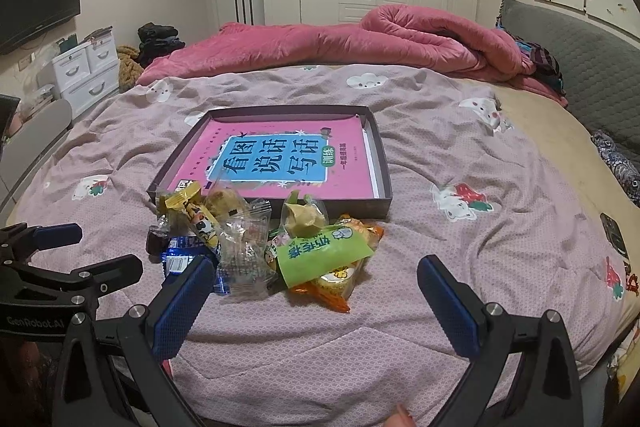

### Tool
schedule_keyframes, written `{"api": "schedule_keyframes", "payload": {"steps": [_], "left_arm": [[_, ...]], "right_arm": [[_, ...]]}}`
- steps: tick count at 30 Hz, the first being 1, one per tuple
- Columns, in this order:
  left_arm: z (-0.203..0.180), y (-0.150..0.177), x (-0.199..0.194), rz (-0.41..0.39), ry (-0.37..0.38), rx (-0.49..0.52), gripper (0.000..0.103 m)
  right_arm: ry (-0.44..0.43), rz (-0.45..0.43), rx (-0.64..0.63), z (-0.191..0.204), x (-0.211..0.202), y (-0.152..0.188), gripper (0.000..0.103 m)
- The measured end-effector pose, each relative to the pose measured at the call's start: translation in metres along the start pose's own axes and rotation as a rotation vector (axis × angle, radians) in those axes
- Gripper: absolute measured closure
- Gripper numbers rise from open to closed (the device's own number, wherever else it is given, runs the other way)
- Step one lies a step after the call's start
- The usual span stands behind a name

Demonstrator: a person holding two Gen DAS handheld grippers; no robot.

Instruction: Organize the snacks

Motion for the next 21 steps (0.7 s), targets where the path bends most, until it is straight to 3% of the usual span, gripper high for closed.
{"api": "schedule_keyframes", "payload": {"steps": [21], "left_arm": [[0.0029,0.0019,0.0034,0.01,-0.006,-0.01,0.0]], "right_arm": [[0.0,0.002,0.002,-0.0007,0.001,0.0003,0.001]]}}
Point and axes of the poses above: each gripper's, at about its wrist camera, not at the fingertips, and x roughly the way its jaws point, z to its left, y to its underside, the point moved 9 cm from there along x, roughly the way its jaws point, and after that the axes turned 9 degrees about y, right-handed, at the moved point
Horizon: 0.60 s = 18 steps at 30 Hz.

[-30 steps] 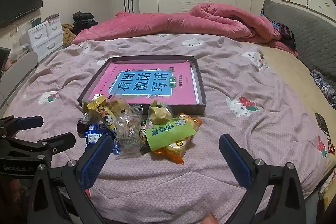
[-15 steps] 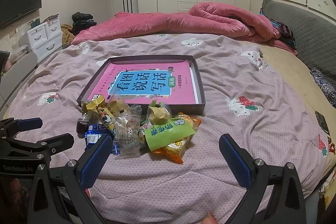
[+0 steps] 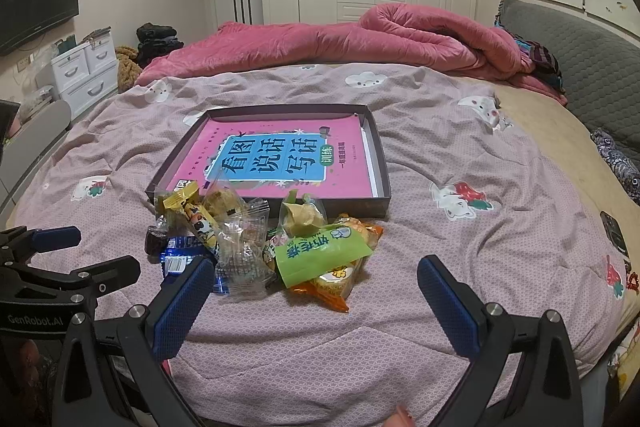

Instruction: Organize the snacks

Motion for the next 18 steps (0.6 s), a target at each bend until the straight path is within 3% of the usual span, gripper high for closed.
{"api": "schedule_keyframes", "payload": {"steps": [18], "left_arm": [[-0.0007,0.0019,0.0028,0.011,-0.001,0.004,0.0]], "right_arm": [[0.001,0.002,0.005,-0.0025,0.0,0.0,0.001]]}}
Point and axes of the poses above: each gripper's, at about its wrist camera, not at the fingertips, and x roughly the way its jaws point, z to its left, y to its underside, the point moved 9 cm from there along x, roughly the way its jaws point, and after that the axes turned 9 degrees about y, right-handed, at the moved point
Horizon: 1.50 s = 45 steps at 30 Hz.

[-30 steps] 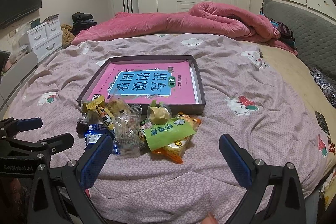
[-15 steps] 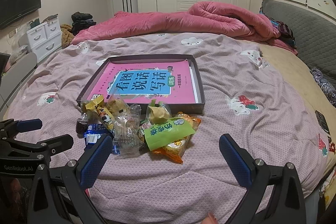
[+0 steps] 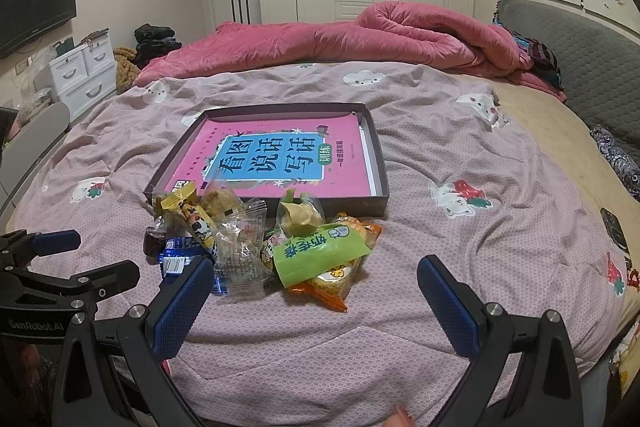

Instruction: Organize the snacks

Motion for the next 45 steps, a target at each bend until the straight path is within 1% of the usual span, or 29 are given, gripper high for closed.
{"api": "schedule_keyframes", "payload": {"steps": [7,18,22,25,31,35,39,41,45], "left_arm": [[0.004,0.003,0.002,0.012,0.003,-0.021,0.0],[0.028,0.012,0.016,0.077,0.044,-0.132,0.0],[0.038,0.009,0.022,0.074,0.035,-0.156,0.0],[0.042,0.007,0.025,0.071,0.028,-0.156,0.0],[0.043,0.004,0.035,0.089,0.036,-0.148,0.0],[0.047,0.0,0.043,0.094,0.037,-0.139,0.0],[0.05,-0.004,0.048,0.093,0.045,-0.127,0.0],[0.051,-0.005,0.049,0.092,0.04,-0.115,0.001],[0.052,-0.005,0.053,0.098,0.055,-0.11,0.003]], "right_arm": [[0.001,0.007,0.008,-0.002,0.002,0.001,0.001],[-0.005,0.032,0.042,-0.007,0.013,0.002,0.0],[-0.009,0.04,0.043,-0.007,0.018,0.002,0.001],[-0.014,0.043,0.043,-0.006,0.02,0.002,0.0],[-0.026,0.054,0.029,-0.001,0.026,0.002,0.001],[-0.062,0.047,-0.002,0.011,0.027,0.001,0.001],[-0.135,0.046,-0.049,0.03,0.03,-0.001,0.001],[-0.146,0.043,-0.067,0.037,0.032,-0.001,0.001],[-0.15,0.043,-0.106,0.049,0.04,-0.003,0.001]]}}
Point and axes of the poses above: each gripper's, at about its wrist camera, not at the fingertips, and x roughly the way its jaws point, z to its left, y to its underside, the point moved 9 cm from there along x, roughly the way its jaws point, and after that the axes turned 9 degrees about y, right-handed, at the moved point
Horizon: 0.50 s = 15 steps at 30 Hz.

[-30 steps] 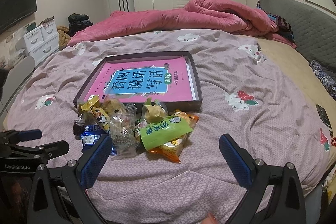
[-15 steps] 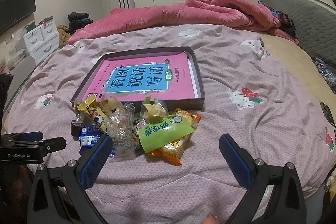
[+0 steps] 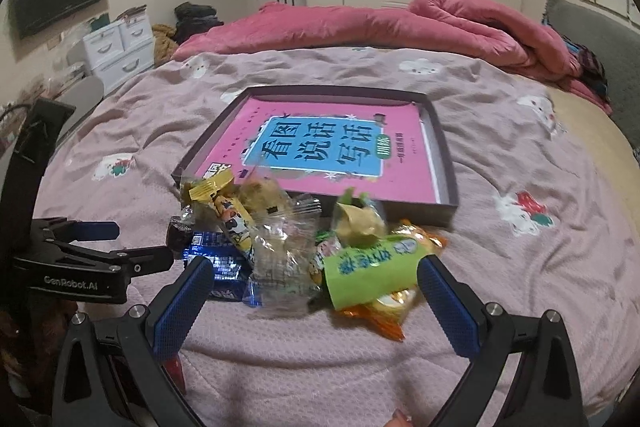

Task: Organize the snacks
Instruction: 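Grasp the dark round snack with the left tool while the right tool grasps a clear-wrapped pastry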

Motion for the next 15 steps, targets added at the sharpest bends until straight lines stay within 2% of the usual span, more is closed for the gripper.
{"api": "schedule_keyframes", "payload": {"steps": [2,8,15], "left_arm": [[0.001,0.0,0.002,0.005,0.004,0.003,0.004],[0.004,-0.003,0.004,-0.002,0.021,-0.006,0.008],[0.01,-0.006,0.009,-0.002,0.043,-0.037,0.022]], "right_arm": [[-0.008,0.002,-0.028,0.006,0.006,-0.001,0.003],[-0.028,0.027,-0.103,0.022,0.026,0.0,0.021],[-0.033,0.053,-0.112,0.021,0.038,0.003,0.048]]}}
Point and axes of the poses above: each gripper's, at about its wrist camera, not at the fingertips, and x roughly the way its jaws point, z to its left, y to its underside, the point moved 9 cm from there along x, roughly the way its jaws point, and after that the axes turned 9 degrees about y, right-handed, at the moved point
